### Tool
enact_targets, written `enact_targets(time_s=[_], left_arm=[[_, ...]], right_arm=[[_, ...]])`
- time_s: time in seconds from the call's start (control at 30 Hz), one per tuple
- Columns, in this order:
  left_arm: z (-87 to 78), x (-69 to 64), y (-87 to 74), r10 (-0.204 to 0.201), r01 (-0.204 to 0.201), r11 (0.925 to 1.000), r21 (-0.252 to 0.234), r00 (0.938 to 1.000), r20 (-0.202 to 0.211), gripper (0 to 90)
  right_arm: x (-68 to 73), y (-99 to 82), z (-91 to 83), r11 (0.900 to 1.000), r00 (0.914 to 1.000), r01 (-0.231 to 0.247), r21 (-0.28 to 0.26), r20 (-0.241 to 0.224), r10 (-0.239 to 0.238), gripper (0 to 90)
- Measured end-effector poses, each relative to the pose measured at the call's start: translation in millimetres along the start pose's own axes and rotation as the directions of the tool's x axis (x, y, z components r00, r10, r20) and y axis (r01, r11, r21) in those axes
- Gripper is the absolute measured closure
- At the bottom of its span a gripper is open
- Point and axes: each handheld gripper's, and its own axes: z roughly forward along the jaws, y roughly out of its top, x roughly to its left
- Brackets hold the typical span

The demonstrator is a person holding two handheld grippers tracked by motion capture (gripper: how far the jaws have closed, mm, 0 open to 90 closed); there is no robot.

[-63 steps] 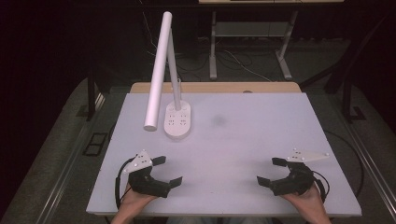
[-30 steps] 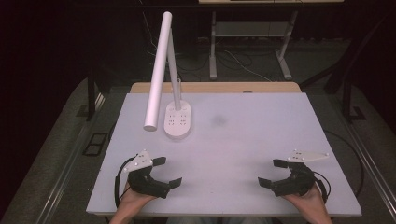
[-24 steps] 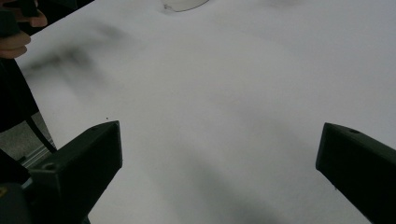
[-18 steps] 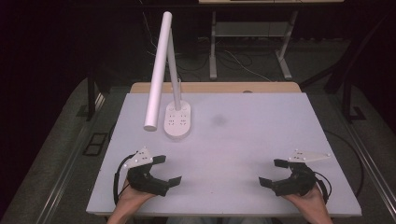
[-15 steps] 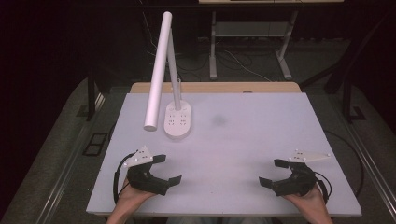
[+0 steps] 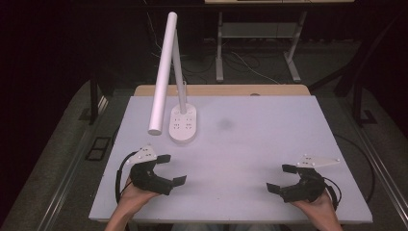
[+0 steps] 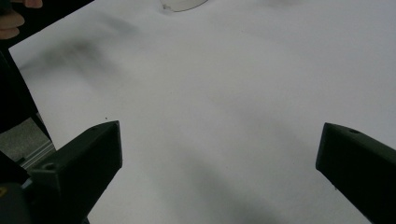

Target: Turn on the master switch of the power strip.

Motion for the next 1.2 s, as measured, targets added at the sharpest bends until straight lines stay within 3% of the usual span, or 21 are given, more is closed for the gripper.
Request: enact_targets(time_s=[0.2,1.2], left_arm=[[-1.7,6.0,7.2,-0.014,0.014,0.9999,-0.001,0.9999,0.002,0.9],[2.5,26.7,39.7,0.006,-0.004,0.9982,0.061,0.9993,-0.038,1.8]], right_arm=[[0.3,-0.1,0.2,1.0000,1.0000,-0.005,0.002,-0.001,0.005,0.0],[-0.3,-0.6,-0.4,1.0000,1.0000,-0.007,0.005,0.000,0.007,0.0]])
